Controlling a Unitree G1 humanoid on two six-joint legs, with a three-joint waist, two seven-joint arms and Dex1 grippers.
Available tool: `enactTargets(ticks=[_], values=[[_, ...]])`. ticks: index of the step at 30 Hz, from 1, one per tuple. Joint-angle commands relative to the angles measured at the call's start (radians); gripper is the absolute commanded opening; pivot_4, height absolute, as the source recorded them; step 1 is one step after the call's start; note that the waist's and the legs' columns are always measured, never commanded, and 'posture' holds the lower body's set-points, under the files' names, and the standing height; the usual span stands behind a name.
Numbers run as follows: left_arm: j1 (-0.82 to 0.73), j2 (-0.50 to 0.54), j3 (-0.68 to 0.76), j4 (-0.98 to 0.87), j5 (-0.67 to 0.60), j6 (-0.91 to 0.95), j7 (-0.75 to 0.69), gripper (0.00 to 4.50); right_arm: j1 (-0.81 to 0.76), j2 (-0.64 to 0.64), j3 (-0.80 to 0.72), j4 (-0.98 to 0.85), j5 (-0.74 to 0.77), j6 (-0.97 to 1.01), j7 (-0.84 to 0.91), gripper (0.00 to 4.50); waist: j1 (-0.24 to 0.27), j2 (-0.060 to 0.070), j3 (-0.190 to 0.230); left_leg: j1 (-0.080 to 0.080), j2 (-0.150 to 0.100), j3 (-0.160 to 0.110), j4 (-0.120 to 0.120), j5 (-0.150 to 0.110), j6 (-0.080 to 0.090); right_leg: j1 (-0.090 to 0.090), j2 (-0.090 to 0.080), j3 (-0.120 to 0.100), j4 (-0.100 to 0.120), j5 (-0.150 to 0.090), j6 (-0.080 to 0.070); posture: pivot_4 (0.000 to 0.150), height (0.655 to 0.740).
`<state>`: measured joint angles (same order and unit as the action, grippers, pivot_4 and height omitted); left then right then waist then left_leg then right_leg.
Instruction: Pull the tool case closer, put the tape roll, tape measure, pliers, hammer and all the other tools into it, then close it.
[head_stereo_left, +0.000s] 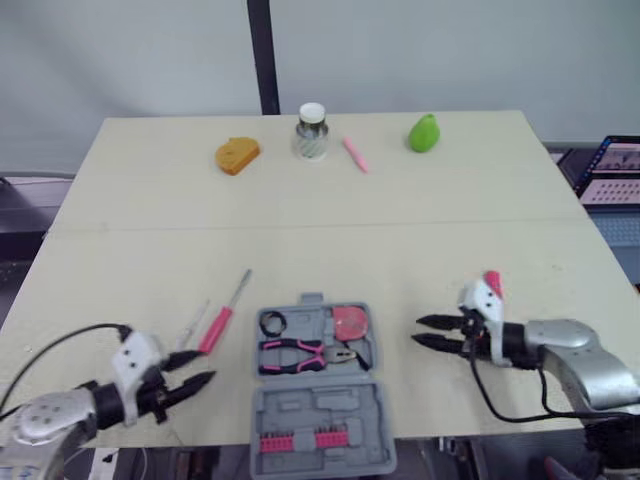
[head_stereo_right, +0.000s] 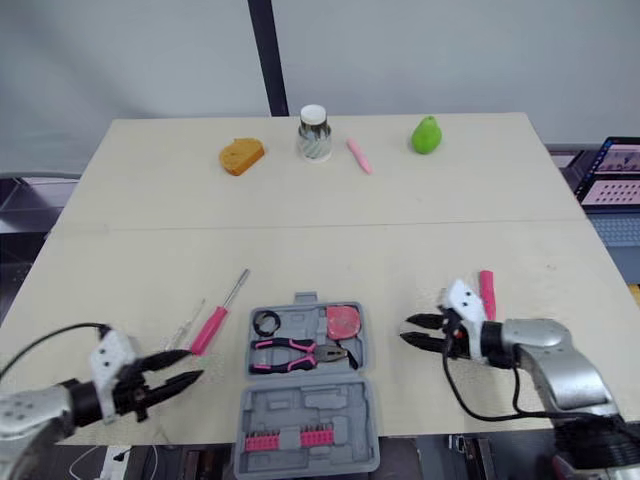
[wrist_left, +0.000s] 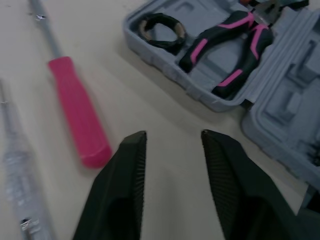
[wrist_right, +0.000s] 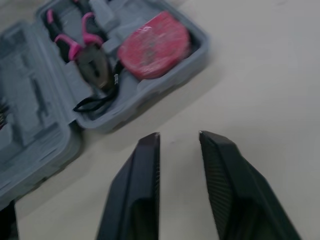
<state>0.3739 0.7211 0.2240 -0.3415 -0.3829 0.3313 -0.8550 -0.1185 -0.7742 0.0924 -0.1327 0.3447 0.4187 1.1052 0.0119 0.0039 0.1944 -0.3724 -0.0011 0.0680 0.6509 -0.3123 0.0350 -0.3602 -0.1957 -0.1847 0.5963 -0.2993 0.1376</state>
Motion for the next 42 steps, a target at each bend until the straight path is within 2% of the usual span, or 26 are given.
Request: enactTargets(ticks=[1, 8, 23, 42], values=[[-0.015, 0.015, -0.072, -0.01, 0.031, 0.029, -0.013, 0.11, -0.004, 0.002, 0.087, -0.046, -0.047, -0.015, 0.025, 0.0, 0.004, 0.0, 0.0, 0.0, 0.0, 0.0, 0.0, 0.0, 0.0, 0.0, 0.0, 0.0, 0.0, 0.0, 0.0, 0.15, 0.74], [-0.036, 0.009, -0.168, 0.022, 0.085, 0.032, -0.018, 0.05, 0.001, 0.003, 0.163, -0.074, -0.087, -0.021, 0.027, 0.0, 0.012, 0.0, 0.0, 0.0, 0.0, 0.0, 0.001, 0.0, 0.0, 0.0, 0.001, 0.0, 0.0, 0.0, 0.0, 0.15, 0.74], [-0.132, -0.098, -0.305, 0.043, 0.142, 0.027, 0.045, 0.05, 0.003, 0.051, 0.218, -0.104, -0.092, 0.02, 0.011, 0.0, 0.013, 0.0, 0.0, 0.0, 0.0, 0.0, 0.002, 0.0, 0.0, 0.0, 0.0, 0.0, 0.001, 0.0, 0.0, 0.15, 0.74], [-0.404, -0.199, -0.359, 0.218, 0.192, 0.037, 0.068, 0.05, -0.054, 0.09, 0.141, 0.011, -0.12, -0.003, -0.041, 0.0, 0.017, 0.0, 0.0, -0.001, 0.0, -0.001, 0.008, 0.001, 0.001, 0.001, 0.0, 0.0, 0.005, 0.001, -0.001, 0.15, 0.74]])
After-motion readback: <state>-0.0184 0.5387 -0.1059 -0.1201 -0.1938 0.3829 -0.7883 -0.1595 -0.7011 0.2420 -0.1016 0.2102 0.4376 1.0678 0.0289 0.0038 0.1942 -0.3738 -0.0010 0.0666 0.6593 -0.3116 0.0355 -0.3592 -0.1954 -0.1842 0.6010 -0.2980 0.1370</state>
